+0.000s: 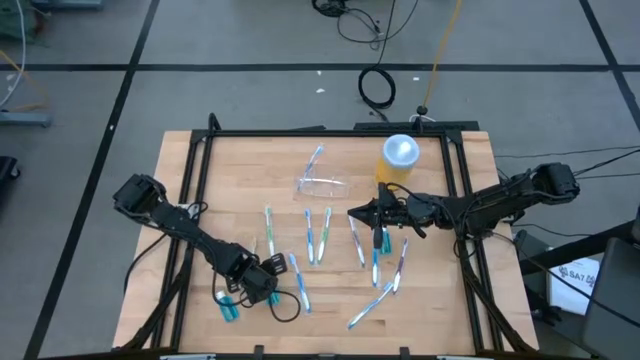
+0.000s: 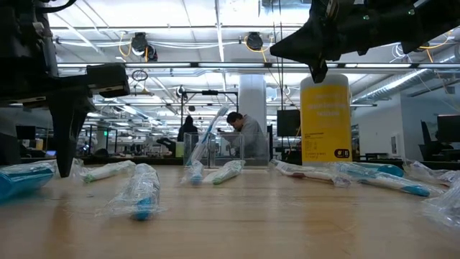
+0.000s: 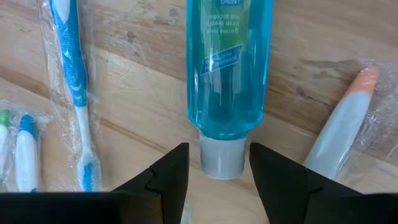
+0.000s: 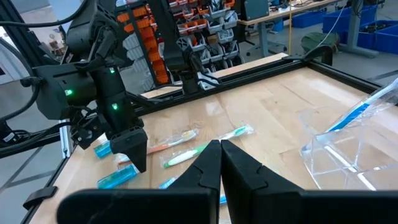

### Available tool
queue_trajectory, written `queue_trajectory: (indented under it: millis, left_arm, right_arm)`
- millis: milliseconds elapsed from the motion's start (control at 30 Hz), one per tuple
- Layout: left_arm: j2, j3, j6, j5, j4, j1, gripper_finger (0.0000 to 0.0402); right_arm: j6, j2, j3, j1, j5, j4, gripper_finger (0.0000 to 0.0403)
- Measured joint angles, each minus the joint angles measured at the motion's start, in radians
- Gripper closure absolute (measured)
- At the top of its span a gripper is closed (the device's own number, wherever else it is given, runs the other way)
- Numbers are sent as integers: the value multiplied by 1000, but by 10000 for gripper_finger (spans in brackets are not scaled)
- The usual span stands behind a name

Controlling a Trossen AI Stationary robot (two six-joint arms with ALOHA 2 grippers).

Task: Pick & Place toothbrushing station
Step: Put the blue mouthwash into the middle compartment of the transparent organizer

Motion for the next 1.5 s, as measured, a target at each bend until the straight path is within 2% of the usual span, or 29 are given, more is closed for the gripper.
queue_trajectory:
  millis: [200,500,800,900,1100,1200,1333,1500]
  left_arm:
    - [0,-1,-1,-3,1,-2,232]
    - [2,-2,-78,-10,-4,-3,304]
    - [-26,-4,-113,-56,1,-13,285]
    - [-63,-7,-101,-139,22,-17,290]
    - [-144,-5,-42,-426,32,-6,306]
    - [-157,-5,49,-563,65,8,302]
    - [-158,-4,233,-639,158,33,299]
    - [-159,-4,459,-723,283,83,299]
  right_arm:
    - [0,0,0,0,0,0,399]
    - [-1,0,0,0,0,0,399]
    - [-1,0,0,0,0,0,399]
    - [-6,0,0,0,4,3,399]
    - [-20,0,0,0,5,29,399]
    - [-21,0,0,0,4,31,399]
    - [-88,15,0,0,0,18,388]
    - [-22,82,-1,-2,-1,56,336]
